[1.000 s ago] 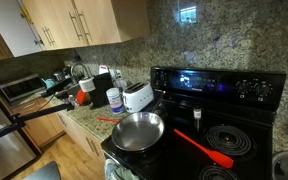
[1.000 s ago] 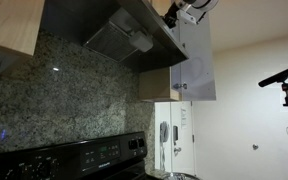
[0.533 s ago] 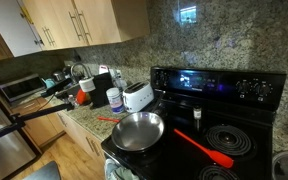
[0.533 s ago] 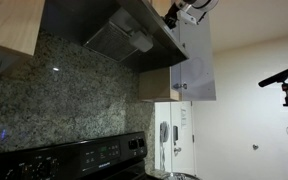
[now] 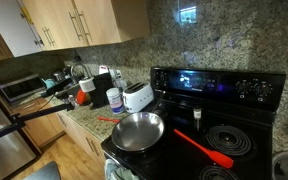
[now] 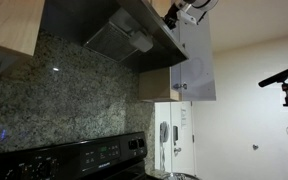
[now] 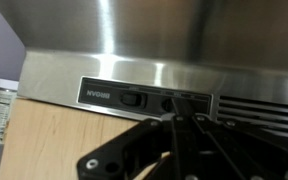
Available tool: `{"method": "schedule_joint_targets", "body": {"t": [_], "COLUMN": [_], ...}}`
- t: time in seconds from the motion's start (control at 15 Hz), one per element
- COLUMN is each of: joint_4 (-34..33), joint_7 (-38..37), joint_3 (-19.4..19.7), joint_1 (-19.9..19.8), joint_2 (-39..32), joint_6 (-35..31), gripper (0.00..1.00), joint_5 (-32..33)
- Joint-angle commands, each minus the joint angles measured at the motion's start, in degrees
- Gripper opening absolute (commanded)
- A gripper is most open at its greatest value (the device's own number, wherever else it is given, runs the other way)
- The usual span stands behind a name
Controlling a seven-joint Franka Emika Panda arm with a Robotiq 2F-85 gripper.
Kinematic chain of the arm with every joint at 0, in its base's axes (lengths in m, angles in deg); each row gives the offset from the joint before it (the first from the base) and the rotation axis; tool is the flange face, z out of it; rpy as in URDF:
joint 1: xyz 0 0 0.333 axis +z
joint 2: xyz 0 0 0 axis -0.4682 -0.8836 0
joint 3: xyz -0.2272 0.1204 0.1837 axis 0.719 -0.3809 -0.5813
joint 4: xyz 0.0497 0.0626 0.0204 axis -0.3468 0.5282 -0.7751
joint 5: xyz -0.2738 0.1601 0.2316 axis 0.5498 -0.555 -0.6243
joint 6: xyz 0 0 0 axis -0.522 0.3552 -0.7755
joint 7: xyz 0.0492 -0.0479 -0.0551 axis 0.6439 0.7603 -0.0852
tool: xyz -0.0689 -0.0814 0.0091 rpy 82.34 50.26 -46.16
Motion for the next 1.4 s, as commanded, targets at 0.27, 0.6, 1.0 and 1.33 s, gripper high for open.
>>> {"method": "schedule_joint_targets", "body": {"t": [0.27,0.6,1.0,1.33], "joint_4": [-0.5,3.7,15.8,29.2], "joint_7": [1.3,5.0,15.8,27.7], "joint_3": [0.1,0.3,-2.5,-1.5], "joint_1": [0.3,-1.3,-4.7,-6.6], "joint_2": [0.8,4.5,11.8,21.2], "joint_6": [3.1,3.1,1.1,0.9], "gripper": [0.01,0.01,0.01,0.01], "joint_5": [0.9,0.5,-8.8,-18.3]}}
